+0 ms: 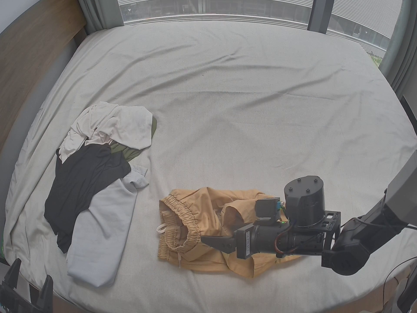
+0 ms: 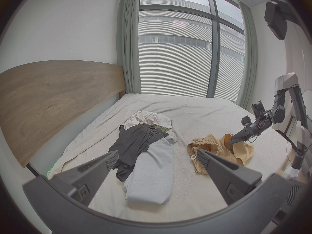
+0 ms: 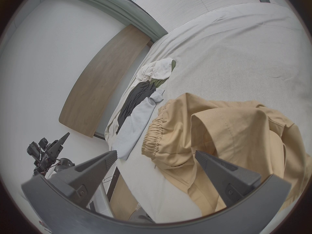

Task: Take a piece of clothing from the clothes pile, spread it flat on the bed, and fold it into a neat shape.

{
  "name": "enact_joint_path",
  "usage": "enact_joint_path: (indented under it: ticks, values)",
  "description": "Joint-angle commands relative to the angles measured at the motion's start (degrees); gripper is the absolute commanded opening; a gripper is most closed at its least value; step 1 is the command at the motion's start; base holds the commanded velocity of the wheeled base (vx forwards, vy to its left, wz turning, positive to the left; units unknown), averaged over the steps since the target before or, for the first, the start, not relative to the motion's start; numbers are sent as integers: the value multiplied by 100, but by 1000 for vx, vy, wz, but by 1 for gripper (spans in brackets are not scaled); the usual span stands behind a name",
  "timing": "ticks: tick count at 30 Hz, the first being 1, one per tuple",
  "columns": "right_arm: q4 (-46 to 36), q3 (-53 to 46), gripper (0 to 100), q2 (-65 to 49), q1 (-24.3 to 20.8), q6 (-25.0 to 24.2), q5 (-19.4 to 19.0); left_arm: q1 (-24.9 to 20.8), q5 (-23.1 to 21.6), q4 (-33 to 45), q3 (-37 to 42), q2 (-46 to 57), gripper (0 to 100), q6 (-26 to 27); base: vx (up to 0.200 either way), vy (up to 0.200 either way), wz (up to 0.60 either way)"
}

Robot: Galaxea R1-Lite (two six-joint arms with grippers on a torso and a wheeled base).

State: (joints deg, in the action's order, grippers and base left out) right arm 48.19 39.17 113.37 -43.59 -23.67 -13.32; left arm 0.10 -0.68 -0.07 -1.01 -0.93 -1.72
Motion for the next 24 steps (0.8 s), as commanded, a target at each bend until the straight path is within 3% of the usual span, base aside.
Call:
enact_joint_path:
  ticks: [1, 24]
  values:
    - [-3, 152, 100, 317, 176, 56, 67, -1, 7, -1, 101, 93, 100, -4, 0, 0, 0]
    - [41, 170, 100, 554, 659, 399, 269, -1, 7, -1, 101, 93, 100, -4, 0, 0, 0]
